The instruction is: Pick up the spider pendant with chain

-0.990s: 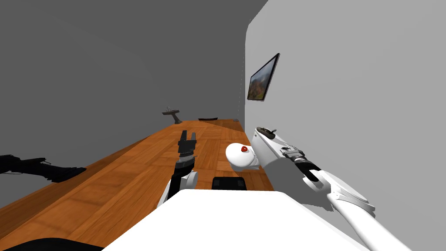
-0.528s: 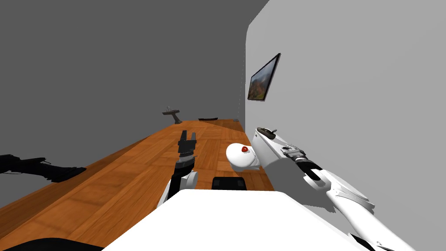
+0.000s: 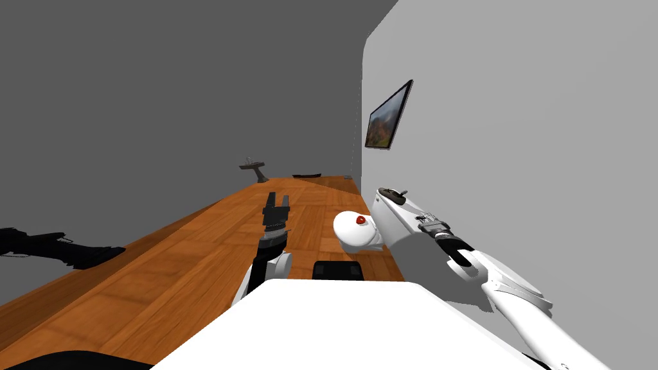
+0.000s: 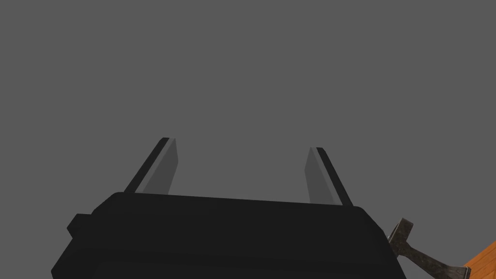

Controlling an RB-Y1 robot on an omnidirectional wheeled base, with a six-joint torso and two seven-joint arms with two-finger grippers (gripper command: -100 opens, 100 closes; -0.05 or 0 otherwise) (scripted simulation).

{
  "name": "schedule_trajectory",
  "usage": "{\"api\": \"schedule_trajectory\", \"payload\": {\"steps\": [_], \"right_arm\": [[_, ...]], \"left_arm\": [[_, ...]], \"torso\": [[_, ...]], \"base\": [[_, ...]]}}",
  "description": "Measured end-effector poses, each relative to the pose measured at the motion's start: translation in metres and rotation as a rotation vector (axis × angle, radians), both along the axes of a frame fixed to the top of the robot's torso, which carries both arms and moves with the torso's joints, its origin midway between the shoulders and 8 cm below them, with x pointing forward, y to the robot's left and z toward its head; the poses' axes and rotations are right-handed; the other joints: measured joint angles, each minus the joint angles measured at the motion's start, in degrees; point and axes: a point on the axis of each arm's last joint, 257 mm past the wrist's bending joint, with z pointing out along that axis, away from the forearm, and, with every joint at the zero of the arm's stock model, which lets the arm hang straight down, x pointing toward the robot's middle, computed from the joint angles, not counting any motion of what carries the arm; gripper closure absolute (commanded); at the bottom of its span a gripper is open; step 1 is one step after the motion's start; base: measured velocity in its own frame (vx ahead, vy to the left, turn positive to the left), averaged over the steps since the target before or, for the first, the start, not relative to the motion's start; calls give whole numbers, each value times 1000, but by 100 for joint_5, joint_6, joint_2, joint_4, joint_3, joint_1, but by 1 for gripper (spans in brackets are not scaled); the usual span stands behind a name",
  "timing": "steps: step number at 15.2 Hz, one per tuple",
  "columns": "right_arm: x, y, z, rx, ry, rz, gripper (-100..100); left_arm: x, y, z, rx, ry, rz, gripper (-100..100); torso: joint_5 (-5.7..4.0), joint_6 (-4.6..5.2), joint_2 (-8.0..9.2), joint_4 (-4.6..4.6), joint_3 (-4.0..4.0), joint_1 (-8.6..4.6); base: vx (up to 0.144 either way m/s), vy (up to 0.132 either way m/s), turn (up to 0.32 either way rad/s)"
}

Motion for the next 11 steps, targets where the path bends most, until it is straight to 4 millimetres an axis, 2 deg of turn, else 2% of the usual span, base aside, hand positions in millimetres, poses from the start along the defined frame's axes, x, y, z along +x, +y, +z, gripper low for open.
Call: {"api": "schedule_trajectory", "payload": {"steps": [11], "right_arm": [[-10,27,4,-5,3,1,100]], "left_arm": [[0,0,0,0,0,0,0]], "torso": [[11,0,-3,-3,-3,11]], "base": [[-9,-20,-4]]}}
